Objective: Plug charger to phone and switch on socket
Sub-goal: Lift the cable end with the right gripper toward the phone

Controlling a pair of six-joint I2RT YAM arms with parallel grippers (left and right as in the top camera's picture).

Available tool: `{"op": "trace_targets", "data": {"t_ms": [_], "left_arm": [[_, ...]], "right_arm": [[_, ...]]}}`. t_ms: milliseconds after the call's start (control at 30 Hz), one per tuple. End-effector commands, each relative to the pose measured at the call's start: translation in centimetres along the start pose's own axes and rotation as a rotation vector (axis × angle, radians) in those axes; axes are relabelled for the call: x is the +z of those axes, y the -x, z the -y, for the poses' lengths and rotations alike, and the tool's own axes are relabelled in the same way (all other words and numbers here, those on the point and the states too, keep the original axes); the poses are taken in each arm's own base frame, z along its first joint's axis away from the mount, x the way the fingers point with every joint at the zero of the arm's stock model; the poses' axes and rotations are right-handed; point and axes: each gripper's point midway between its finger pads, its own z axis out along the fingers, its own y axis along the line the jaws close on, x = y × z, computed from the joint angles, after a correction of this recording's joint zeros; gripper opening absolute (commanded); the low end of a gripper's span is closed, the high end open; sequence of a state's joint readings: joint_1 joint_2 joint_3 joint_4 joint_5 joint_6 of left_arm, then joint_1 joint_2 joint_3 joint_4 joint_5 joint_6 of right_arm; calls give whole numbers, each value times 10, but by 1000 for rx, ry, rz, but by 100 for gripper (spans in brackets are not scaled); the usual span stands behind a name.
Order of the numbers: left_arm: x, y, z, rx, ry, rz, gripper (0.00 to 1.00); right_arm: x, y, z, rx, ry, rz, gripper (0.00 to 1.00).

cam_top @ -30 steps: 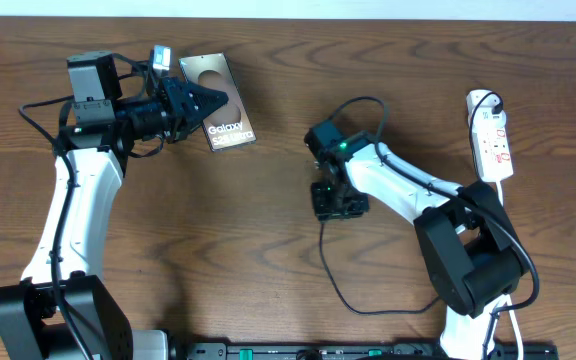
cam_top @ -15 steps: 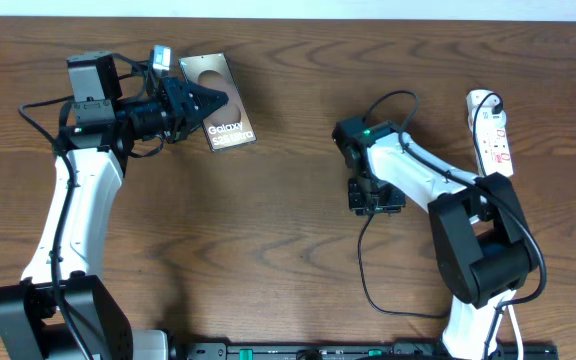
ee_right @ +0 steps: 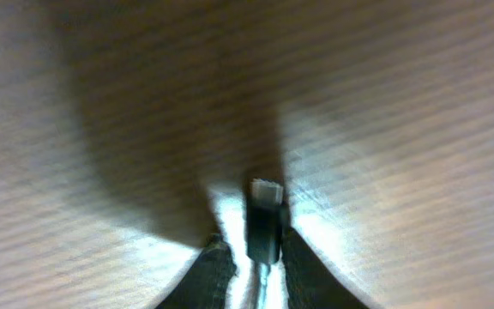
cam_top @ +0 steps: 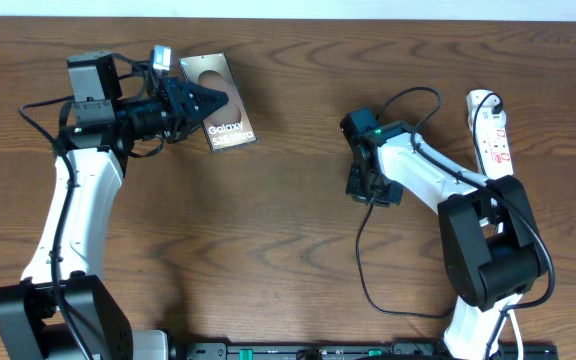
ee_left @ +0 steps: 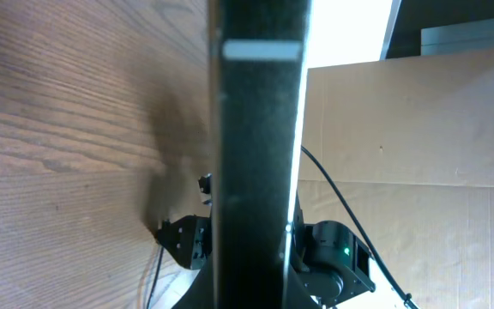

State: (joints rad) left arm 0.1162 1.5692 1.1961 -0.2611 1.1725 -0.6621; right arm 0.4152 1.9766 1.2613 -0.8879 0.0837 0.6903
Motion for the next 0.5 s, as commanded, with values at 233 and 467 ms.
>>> {"op": "trace_targets", "data": {"t_ms": [233,467], "left_arm": [[-2,-1,15,26,-41,-18,7],[-11,8,15,46,-50,14,7]], "right_arm": [[29,-26,9,-1,-35,-121,1],[-18,-22,-38,-286,371,-160,1]]}}
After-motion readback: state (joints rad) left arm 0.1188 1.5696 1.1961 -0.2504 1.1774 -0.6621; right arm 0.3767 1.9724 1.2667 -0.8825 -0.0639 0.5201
